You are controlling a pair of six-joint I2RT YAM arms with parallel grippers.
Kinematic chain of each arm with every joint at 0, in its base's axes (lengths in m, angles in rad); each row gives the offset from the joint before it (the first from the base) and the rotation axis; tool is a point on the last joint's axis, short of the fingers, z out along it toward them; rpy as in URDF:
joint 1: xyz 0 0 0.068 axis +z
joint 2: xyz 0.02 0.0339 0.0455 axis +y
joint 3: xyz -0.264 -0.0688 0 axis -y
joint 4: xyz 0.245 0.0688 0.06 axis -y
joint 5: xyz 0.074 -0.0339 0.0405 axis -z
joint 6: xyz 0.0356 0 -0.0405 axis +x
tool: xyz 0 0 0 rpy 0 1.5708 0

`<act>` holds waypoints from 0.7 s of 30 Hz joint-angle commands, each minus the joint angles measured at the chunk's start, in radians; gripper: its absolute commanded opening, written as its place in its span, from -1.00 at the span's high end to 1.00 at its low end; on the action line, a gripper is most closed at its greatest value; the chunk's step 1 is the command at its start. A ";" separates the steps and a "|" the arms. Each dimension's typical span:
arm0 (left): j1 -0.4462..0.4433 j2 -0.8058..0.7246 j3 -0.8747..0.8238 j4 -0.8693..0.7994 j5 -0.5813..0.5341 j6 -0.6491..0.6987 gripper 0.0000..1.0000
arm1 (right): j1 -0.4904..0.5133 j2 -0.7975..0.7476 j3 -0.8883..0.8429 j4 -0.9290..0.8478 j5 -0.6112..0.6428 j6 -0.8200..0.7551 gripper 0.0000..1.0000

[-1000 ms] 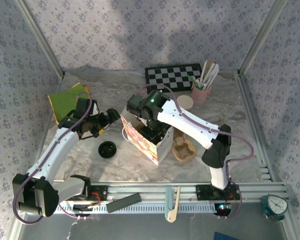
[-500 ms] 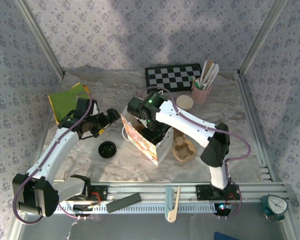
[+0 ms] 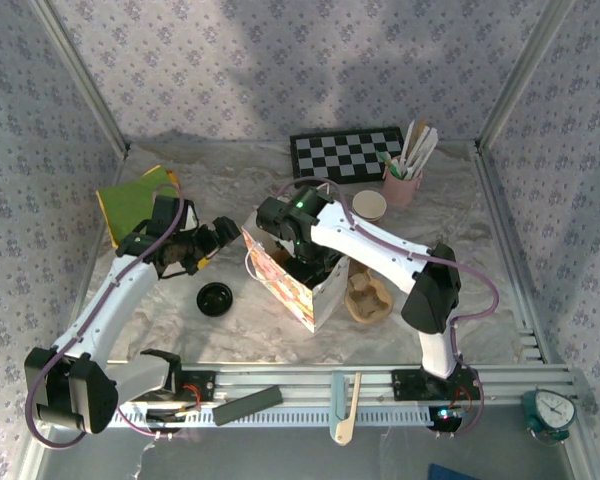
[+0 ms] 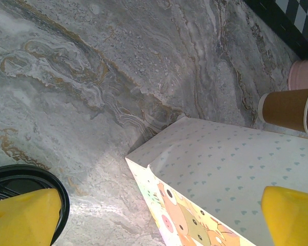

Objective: Pack the takeout coffee

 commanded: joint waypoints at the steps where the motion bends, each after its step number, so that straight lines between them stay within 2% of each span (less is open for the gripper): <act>1: -0.006 -0.019 0.044 -0.027 0.007 0.023 -0.99 | -0.006 -0.029 -0.008 -0.004 -0.011 -0.010 -0.20; 21: -0.005 -0.015 0.052 -0.033 0.003 0.029 -0.99 | -0.005 -0.036 -0.020 0.011 -0.015 0.000 -0.20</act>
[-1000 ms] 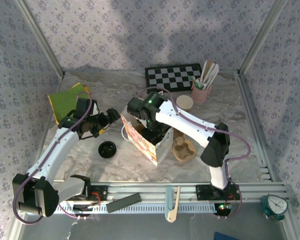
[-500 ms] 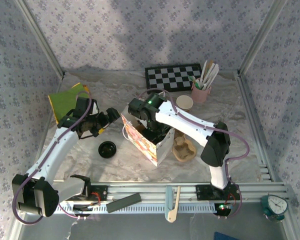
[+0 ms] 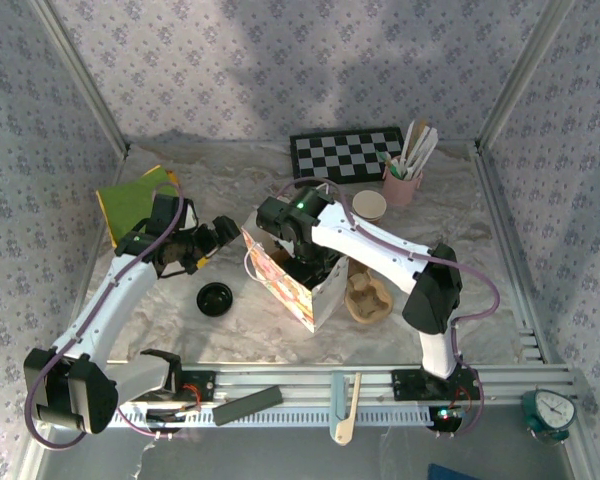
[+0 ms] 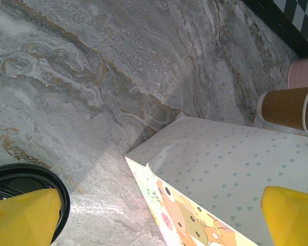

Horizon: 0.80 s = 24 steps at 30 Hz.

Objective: Pack the takeout coffee

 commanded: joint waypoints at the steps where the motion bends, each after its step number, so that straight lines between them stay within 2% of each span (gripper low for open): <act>1: -0.005 -0.015 0.041 -0.017 0.003 0.022 -0.99 | -0.004 -0.028 -0.003 -0.015 -0.010 0.000 -0.20; 24: -0.005 -0.012 0.047 -0.038 0.001 0.029 -1.00 | -0.019 -0.007 0.048 -0.023 0.015 -0.010 -0.19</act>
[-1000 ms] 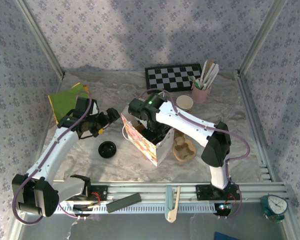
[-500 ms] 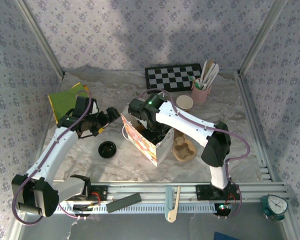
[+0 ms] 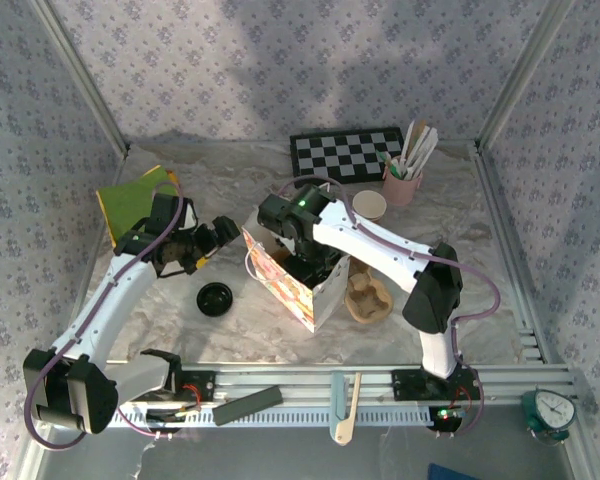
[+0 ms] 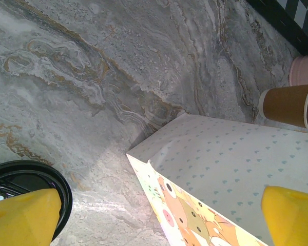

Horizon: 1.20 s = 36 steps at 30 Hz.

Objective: Pack the takeout coffee

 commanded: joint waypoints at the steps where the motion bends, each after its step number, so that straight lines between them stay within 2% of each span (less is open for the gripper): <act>1: -0.005 -0.012 0.034 -0.013 0.001 0.019 -0.99 | -0.009 -0.005 0.036 -0.021 0.014 -0.011 -0.19; 17: -0.005 -0.003 0.031 -0.006 0.001 0.016 -0.99 | -0.025 0.020 0.074 -0.028 0.019 -0.030 -0.19; 36: -0.005 0.002 0.032 -0.007 0.003 0.015 -1.00 | -0.049 -0.004 0.003 0.014 0.021 -0.035 -0.20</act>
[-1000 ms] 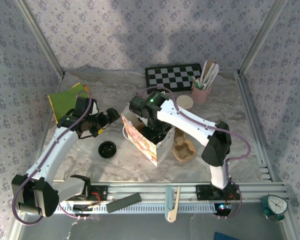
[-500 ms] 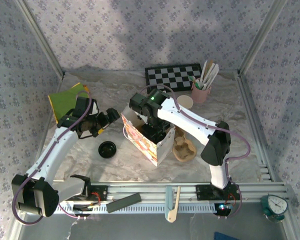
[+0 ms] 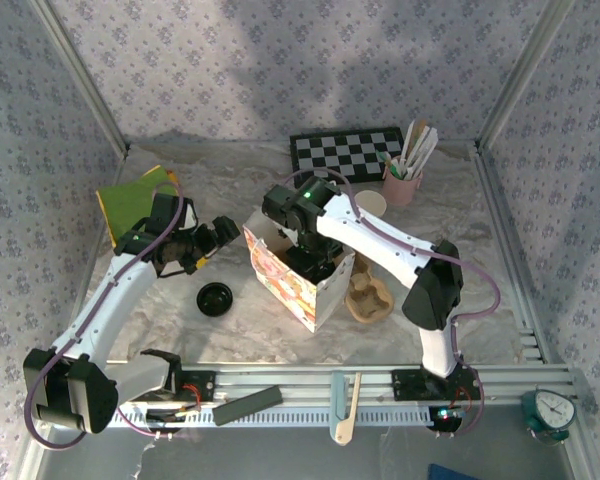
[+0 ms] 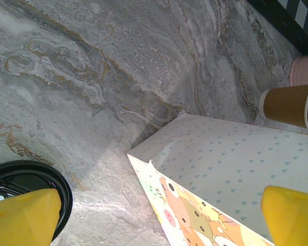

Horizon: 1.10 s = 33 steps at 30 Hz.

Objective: Pack the takeout coffee

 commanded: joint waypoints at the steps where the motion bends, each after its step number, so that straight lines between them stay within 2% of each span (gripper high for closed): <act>1: -0.005 -0.003 0.031 -0.009 0.003 0.015 -0.99 | -0.006 -0.016 -0.019 0.002 0.010 -0.012 -0.19; 33: -0.005 -0.018 0.026 -0.013 0.004 0.011 -1.00 | 0.001 -0.018 -0.031 0.020 0.009 0.001 -0.19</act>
